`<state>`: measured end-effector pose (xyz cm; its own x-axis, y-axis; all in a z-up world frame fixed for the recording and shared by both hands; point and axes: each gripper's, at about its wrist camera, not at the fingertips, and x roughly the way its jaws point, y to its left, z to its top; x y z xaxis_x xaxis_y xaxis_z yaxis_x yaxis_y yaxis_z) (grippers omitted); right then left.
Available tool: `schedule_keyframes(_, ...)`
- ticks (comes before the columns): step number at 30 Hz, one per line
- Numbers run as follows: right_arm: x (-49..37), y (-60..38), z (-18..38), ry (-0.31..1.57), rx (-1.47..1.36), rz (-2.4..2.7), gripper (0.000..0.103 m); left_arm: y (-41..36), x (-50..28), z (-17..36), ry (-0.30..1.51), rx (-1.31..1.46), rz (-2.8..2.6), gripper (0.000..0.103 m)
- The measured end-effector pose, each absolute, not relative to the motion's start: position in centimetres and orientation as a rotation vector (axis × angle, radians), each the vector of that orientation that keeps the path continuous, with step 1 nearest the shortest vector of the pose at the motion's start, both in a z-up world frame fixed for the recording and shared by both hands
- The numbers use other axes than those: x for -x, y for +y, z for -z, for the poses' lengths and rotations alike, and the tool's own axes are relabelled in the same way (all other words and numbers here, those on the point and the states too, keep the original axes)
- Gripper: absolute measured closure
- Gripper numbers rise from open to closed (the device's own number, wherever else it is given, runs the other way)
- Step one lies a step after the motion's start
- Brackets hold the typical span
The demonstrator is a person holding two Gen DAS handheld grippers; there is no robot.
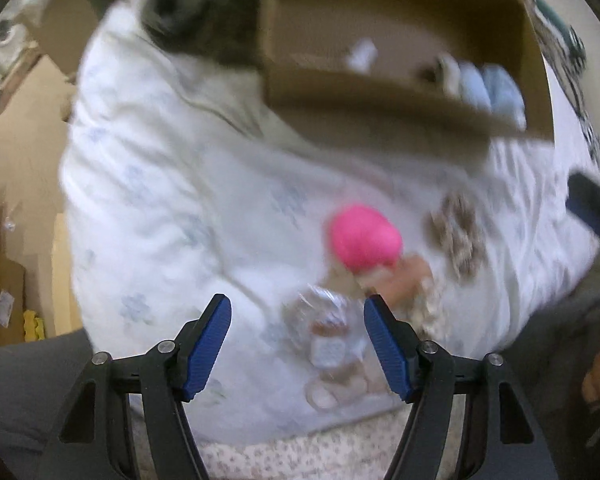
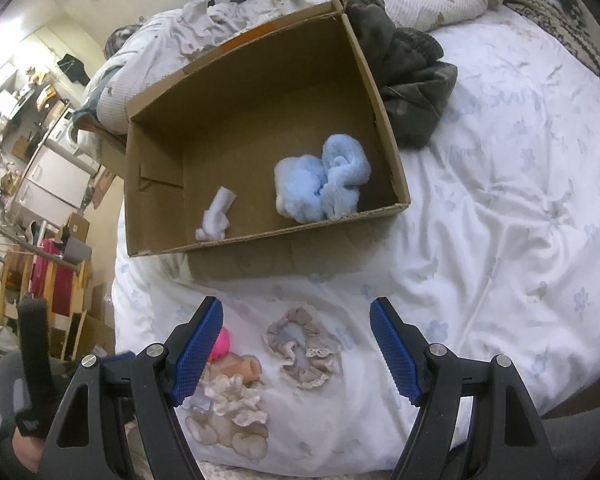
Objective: Organize soft objects
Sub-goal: 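Move the left gripper back and grasp the clear-packaged toy, then grasp the white lace scrunchie with the right gripper while the left holds the toy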
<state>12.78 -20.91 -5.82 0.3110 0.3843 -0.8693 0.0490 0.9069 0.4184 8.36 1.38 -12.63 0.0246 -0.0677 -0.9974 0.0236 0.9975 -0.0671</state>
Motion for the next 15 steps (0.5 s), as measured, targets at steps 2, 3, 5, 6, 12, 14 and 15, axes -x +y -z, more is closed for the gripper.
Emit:
schedule_keyframes(2, -12.8, -21.0, 6.0, 1.249, -0.407, -0.225, 0.023, 0.4, -7.9, 13.7, 1.592, 0.011, 0.106, 0.037)
schedule_keyframes(3, -12.9, -21.0, 6.1, 1.252, -0.407, -0.223, 0.023, 0.0, -7.6, 14.2, 1.61, -0.006, 0.114, 0.037)
schedule_keyframes(5, -13.0, -20.9, 6.2, 1.258, -0.404, -0.22, 0.023, -0.8, -7.0, 15.6, 1.662, -0.035, 0.133, 0.037)
schedule_keyframes(6, -13.0, -20.9, 6.2, 1.26, -0.402, -0.22, 0.023, -1.1, -6.8, 16.1, 1.678, -0.043, 0.137, 0.042)
schedule_keyframes(12, -13.1, -20.6, 6.3, 1.265, -0.392, -0.222, 0.023, -1.2, -6.4, 16.4, 1.681, -0.046, 0.125, 0.078)
schedule_keyframes(14, -13.1, -20.6, 6.3, 1.267, -0.393, -0.226, 0.023, -0.8, -6.5, 15.7, 1.663, -0.014, 0.131, 0.079)
schedule_keyframes(15, -13.1, -20.6, 6.3, 1.268, -0.394, -0.227, 0.023, -0.7, -6.5, 15.2, 1.645, -0.001, 0.14, 0.079)
